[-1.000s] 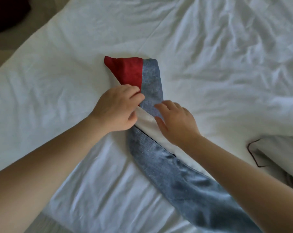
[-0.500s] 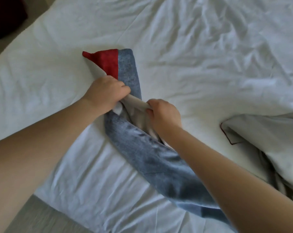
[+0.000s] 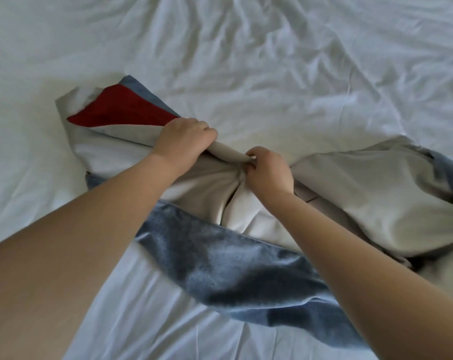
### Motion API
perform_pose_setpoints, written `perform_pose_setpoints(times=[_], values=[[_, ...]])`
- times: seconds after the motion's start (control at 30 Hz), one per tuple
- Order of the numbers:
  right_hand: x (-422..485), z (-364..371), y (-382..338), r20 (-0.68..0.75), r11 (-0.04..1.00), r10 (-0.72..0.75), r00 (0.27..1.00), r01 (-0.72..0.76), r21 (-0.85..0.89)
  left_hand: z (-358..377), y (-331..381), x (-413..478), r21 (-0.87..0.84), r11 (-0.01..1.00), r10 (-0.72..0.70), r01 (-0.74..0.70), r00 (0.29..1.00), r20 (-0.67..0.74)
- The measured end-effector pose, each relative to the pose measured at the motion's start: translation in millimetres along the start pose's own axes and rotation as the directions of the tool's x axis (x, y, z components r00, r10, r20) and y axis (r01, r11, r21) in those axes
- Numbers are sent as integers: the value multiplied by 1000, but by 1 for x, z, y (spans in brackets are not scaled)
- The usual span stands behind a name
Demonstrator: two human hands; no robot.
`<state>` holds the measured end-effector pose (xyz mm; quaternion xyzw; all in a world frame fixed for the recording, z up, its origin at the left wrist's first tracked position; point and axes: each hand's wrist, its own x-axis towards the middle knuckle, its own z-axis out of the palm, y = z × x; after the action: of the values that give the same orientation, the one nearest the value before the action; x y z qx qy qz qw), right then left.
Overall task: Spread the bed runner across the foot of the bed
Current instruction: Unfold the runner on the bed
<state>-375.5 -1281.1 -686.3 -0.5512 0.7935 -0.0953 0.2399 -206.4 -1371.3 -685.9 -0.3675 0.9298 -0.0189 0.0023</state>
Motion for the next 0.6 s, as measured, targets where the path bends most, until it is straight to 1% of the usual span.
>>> perform_pose_setpoints(times=[0.07, 0.1, 0.13, 0.17, 0.23, 0.33, 0.4, 0.5, 0.6], values=[[-7, 0, -6, -95, 999, -33, 995, 34, 5, -5, -9, -15, -28, 999, 33, -36, 996, -86], [-13, -1, -13, -150, 997, -80, 985, 81, -1, -10, -14, -26, -29, 998, 46, -50, 991, -123], [-18, -2, -20, -180, 990, -139, 974, 142, 6, -15, -18, -38, -21, 998, 59, -63, 986, -157], [-25, -2, -29, -169, 979, -199, 965, 205, 19, -19, -22, -53, -9, 997, 71, -73, 983, -167], [-40, 4, -47, -75, 946, -319, 945, 322, 29, -20, -32, -85, -4, 997, 79, -80, 992, -101], [-62, 27, -66, 70, 882, -467, 881, 470, -29, -16, -44, -134, -61, 998, 39, -33, 994, 104], [-74, 47, -74, 151, 868, -484, 862, 495, -43, -12, -50, -159, -76, 997, -9, 22, 985, 171], [-86, 75, -84, 190, 876, -462, 866, 479, -59, -9, -54, -175, -100, 992, -55, 77, 977, 207], [-94, 93, -87, 202, 895, -421, 884, 441, -66, -4, -58, -180, -86, 996, -19, 37, 979, 205]])
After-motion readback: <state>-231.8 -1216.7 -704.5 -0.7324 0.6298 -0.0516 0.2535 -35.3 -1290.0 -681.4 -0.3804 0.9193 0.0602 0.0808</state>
